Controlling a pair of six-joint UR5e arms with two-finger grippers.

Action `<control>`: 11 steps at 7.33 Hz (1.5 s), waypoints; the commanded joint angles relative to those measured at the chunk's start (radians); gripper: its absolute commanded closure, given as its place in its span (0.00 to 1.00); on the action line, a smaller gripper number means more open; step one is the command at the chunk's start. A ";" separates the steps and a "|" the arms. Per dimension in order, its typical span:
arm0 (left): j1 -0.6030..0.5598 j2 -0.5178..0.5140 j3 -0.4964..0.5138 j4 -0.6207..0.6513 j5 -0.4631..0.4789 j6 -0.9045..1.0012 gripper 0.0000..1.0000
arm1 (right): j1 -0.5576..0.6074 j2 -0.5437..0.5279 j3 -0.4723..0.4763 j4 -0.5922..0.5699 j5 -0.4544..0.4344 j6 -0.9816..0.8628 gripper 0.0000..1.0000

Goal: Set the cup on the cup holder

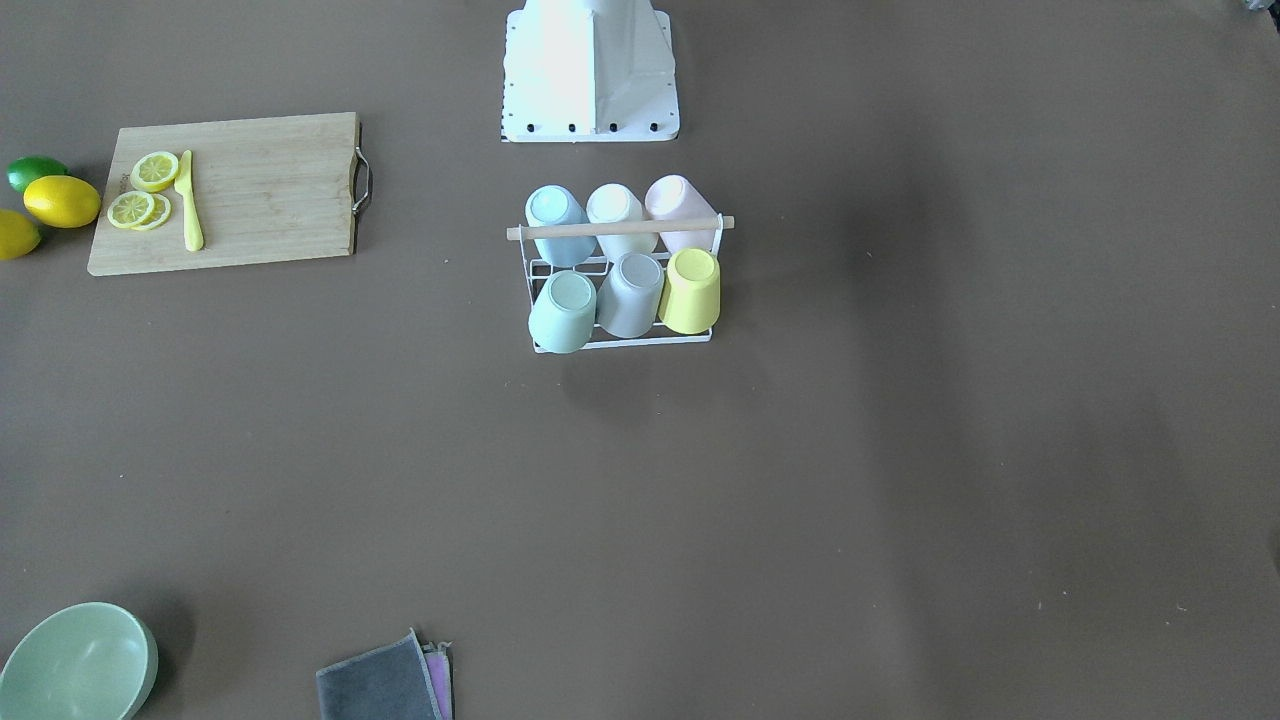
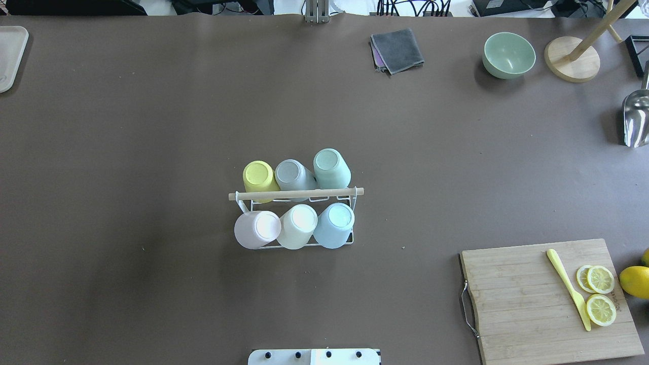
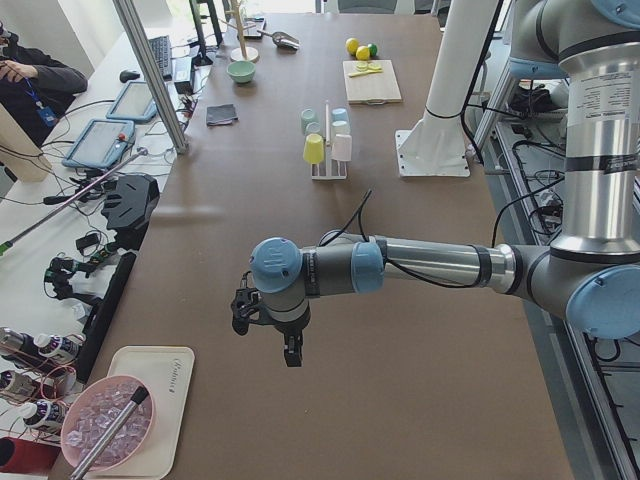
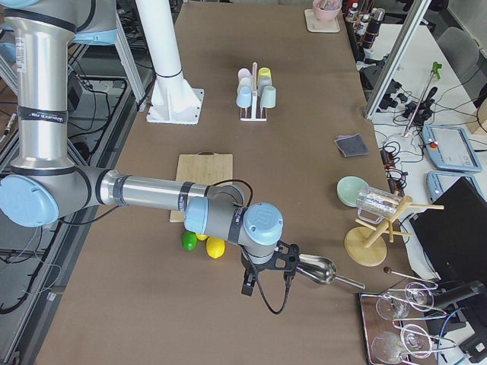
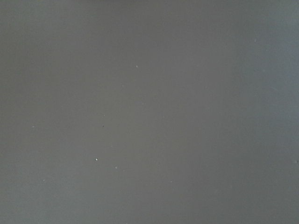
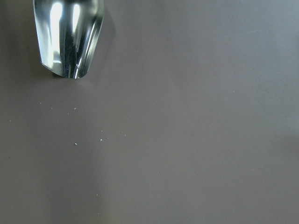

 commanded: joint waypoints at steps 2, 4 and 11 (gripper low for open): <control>-0.005 0.061 -0.003 -0.023 -0.008 0.001 0.01 | -0.001 0.007 -0.001 0.001 0.000 0.001 0.00; -0.005 0.106 -0.014 -0.078 -0.008 -0.005 0.01 | -0.001 0.009 -0.001 0.001 0.000 0.001 0.00; -0.002 0.068 0.006 -0.193 -0.008 -0.005 0.01 | -0.001 0.010 -0.002 0.001 0.000 0.001 0.00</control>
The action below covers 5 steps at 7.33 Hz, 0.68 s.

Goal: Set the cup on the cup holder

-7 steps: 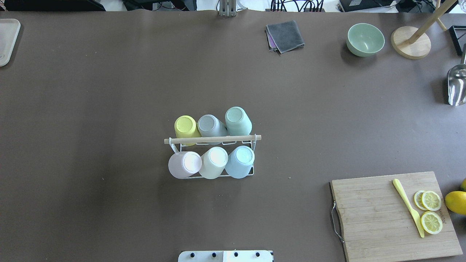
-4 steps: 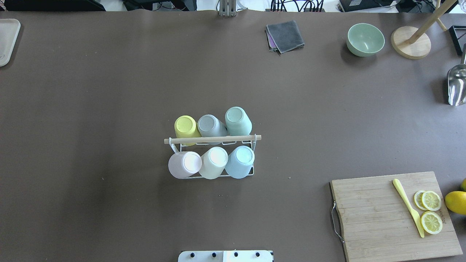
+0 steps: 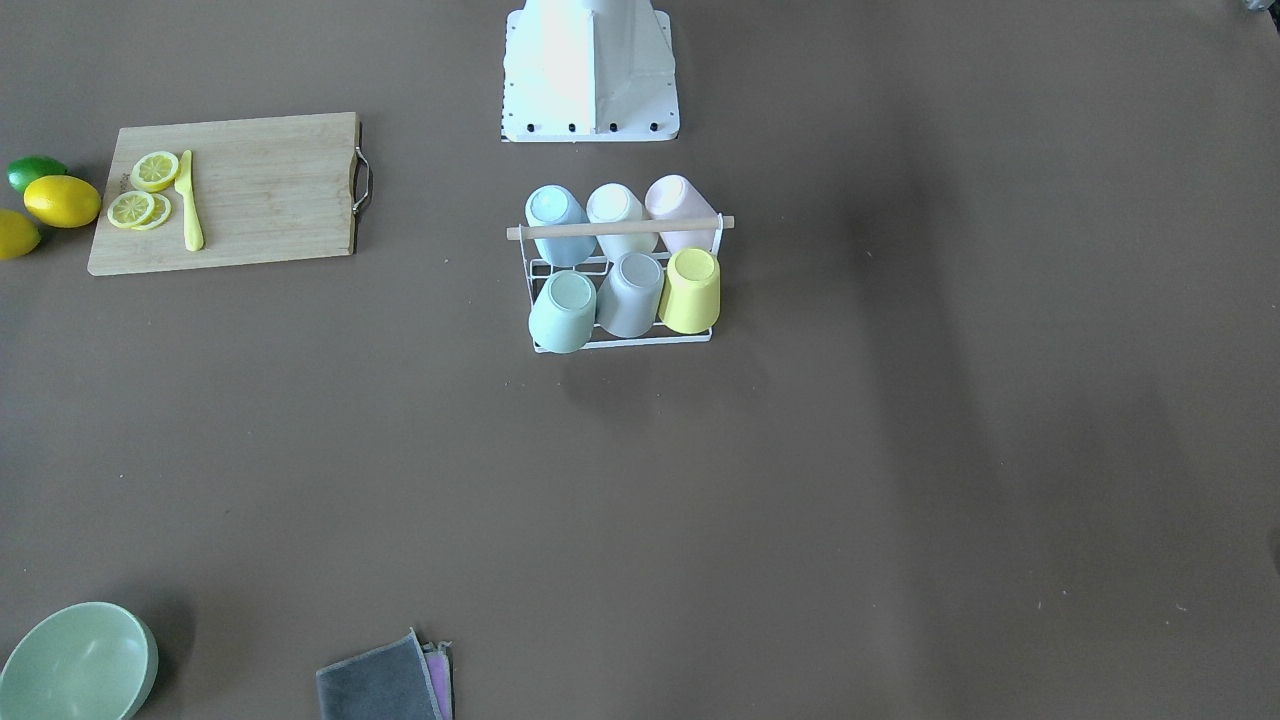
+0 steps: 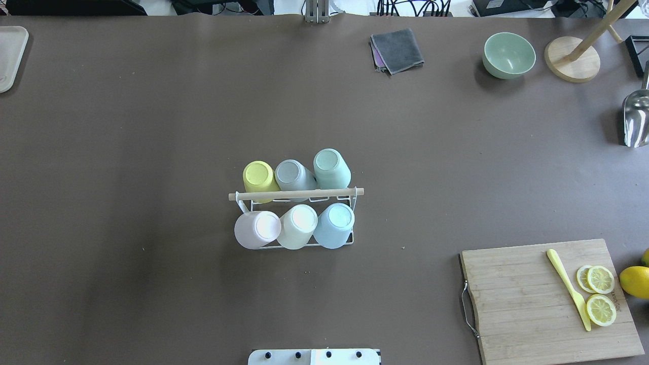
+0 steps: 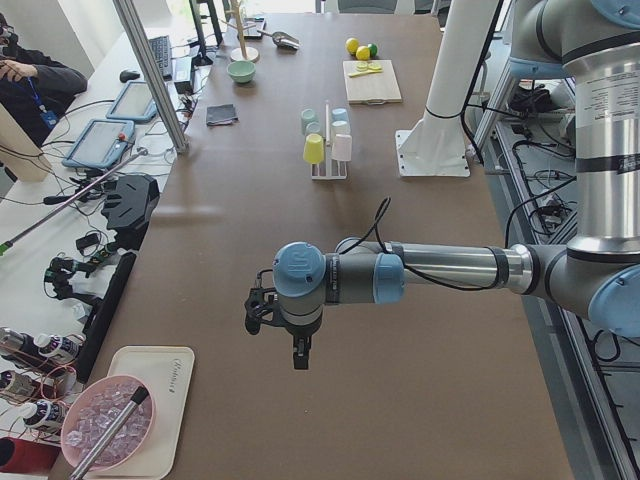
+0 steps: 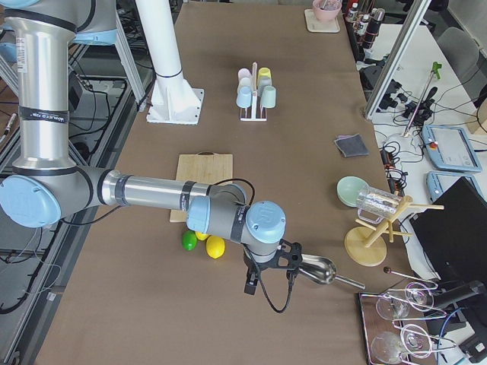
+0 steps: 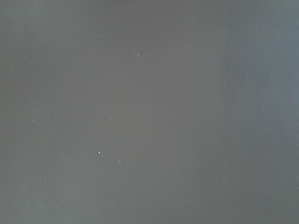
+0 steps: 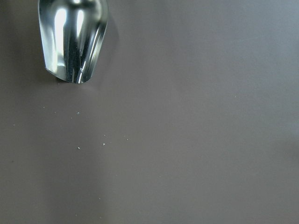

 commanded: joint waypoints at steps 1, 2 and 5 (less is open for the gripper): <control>0.000 -0.001 0.011 -0.048 0.000 -0.002 0.01 | 0.000 0.000 0.000 -0.002 0.002 -0.001 0.00; 0.000 -0.002 0.006 -0.048 0.000 0.000 0.01 | 0.000 0.000 0.000 0.000 0.002 -0.001 0.00; 0.002 0.001 0.009 -0.059 0.008 0.000 0.01 | 0.000 0.000 0.000 0.000 0.002 -0.001 0.00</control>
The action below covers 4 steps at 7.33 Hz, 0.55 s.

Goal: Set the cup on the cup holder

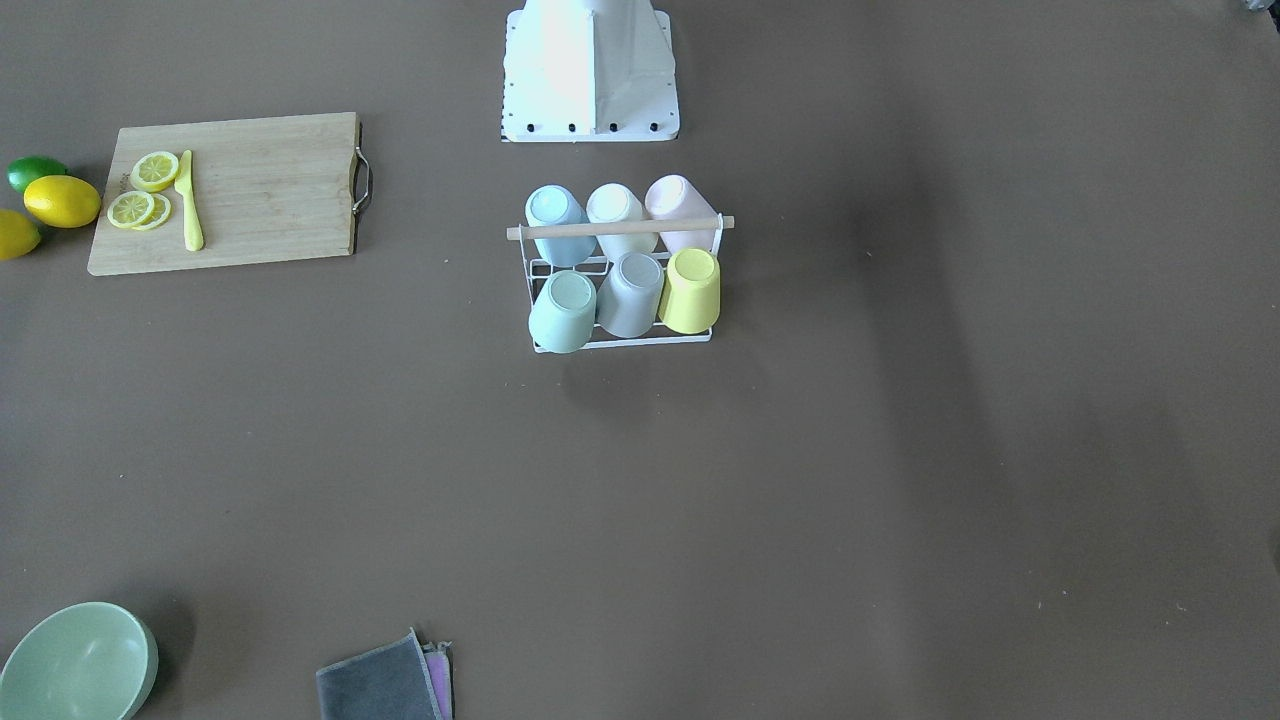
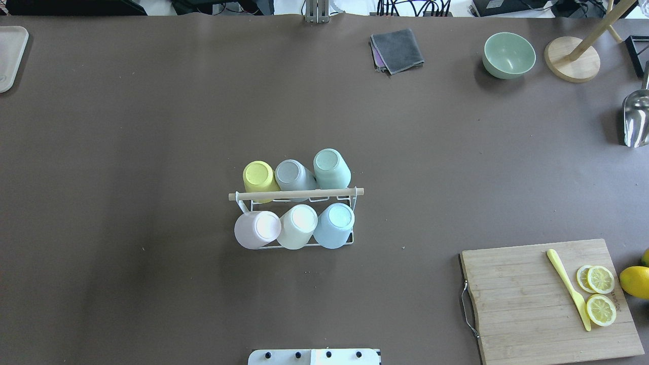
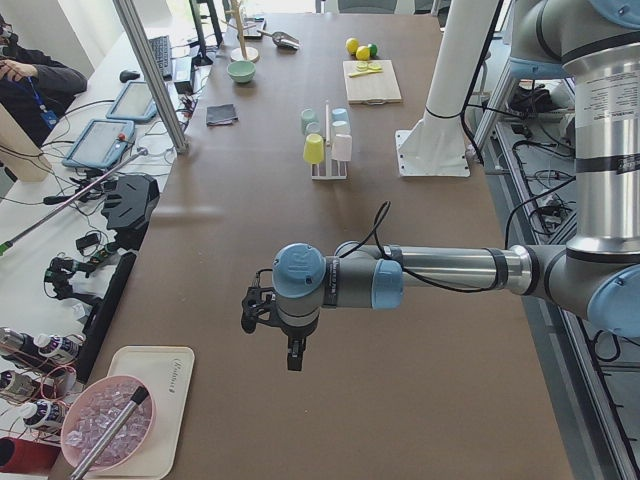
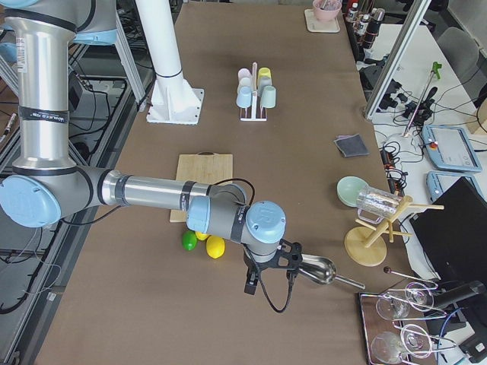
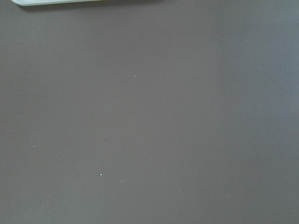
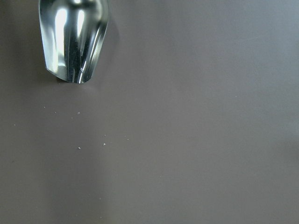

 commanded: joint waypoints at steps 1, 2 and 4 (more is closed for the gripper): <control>0.000 0.003 0.001 -0.005 -0.002 0.003 0.01 | 0.000 0.000 0.000 0.000 0.000 0.000 0.00; 0.000 0.005 0.014 -0.008 0.000 0.006 0.01 | 0.000 0.000 0.000 0.000 0.000 0.000 0.00; 0.000 0.006 0.014 -0.006 0.000 0.007 0.01 | 0.000 0.000 0.002 0.000 0.000 0.000 0.00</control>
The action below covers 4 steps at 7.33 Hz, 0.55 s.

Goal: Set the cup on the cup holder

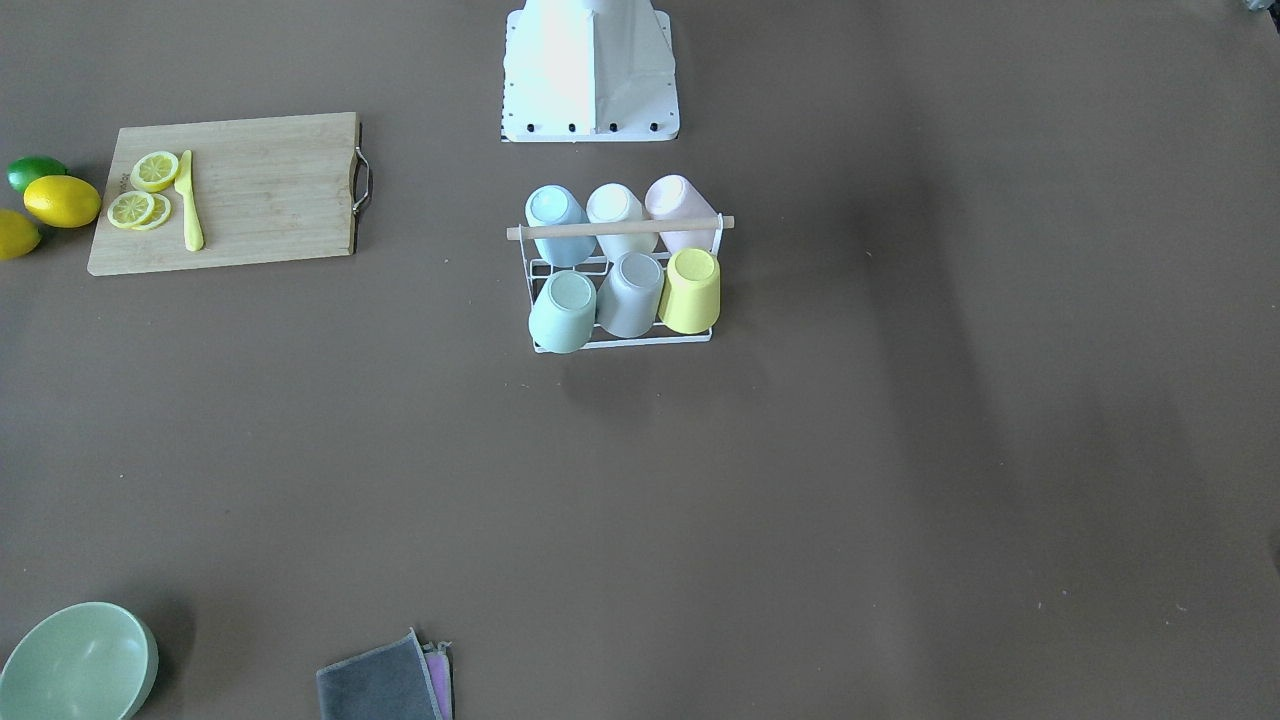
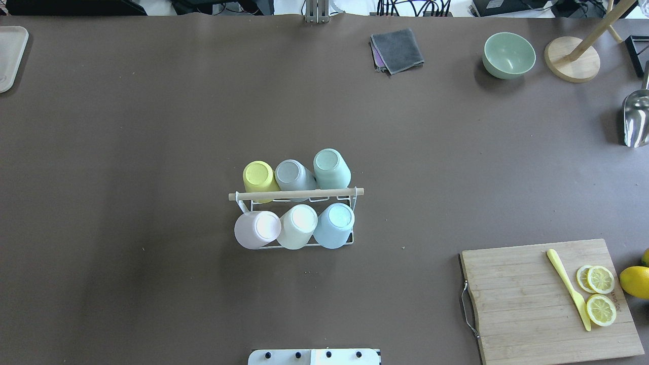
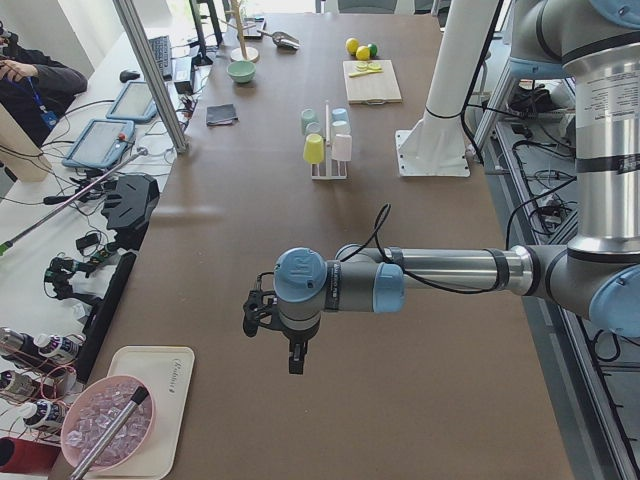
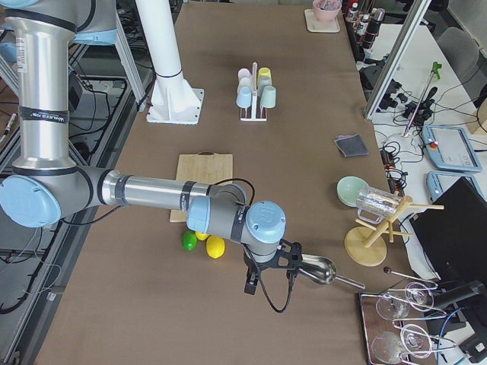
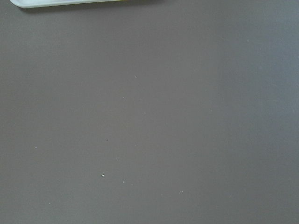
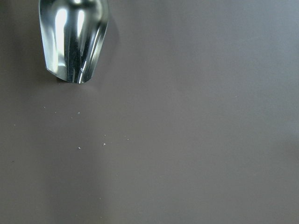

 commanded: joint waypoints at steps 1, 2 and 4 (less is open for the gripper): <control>0.000 0.001 0.000 -0.001 0.000 0.003 0.01 | 0.000 0.000 -0.001 0.000 0.000 0.000 0.00; 0.000 -0.002 0.002 0.000 0.002 0.001 0.01 | 0.000 0.000 -0.001 0.000 0.000 -0.002 0.00; 0.002 -0.004 0.002 -0.002 0.002 0.000 0.01 | -0.002 0.003 0.001 0.002 -0.002 -0.003 0.00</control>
